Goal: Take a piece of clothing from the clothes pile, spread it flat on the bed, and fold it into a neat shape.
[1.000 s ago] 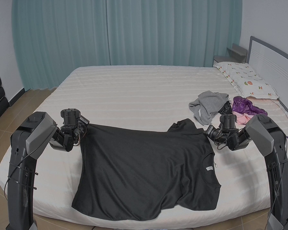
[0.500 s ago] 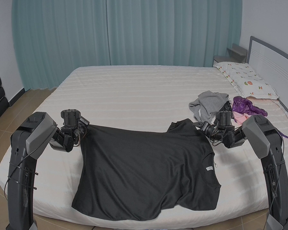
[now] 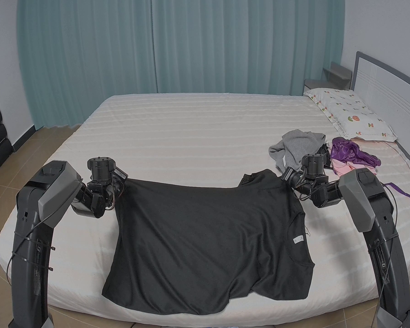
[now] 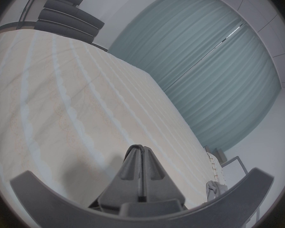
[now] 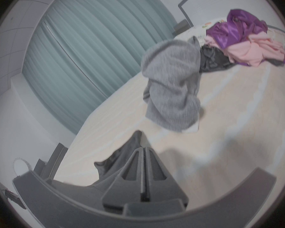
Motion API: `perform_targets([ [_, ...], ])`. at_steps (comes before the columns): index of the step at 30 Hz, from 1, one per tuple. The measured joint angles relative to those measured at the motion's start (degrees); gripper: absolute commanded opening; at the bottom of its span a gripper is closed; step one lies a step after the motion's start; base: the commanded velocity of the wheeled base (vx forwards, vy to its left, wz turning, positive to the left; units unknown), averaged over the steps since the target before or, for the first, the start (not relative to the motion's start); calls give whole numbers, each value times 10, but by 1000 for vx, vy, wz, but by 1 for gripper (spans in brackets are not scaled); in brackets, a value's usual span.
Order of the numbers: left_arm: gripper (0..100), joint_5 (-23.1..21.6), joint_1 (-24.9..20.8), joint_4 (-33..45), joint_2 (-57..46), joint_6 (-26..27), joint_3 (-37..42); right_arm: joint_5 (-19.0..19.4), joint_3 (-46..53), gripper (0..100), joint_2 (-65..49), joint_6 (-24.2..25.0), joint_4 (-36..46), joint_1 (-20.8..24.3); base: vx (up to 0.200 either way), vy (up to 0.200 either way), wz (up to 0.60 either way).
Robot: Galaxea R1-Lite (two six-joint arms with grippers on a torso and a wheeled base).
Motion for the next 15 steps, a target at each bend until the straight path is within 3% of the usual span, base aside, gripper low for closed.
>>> perform_targets([
  [15,0,11,8,-115,6,-7,0,-27,-32,0,-14,-5,-105,-9,0,0,0],
])
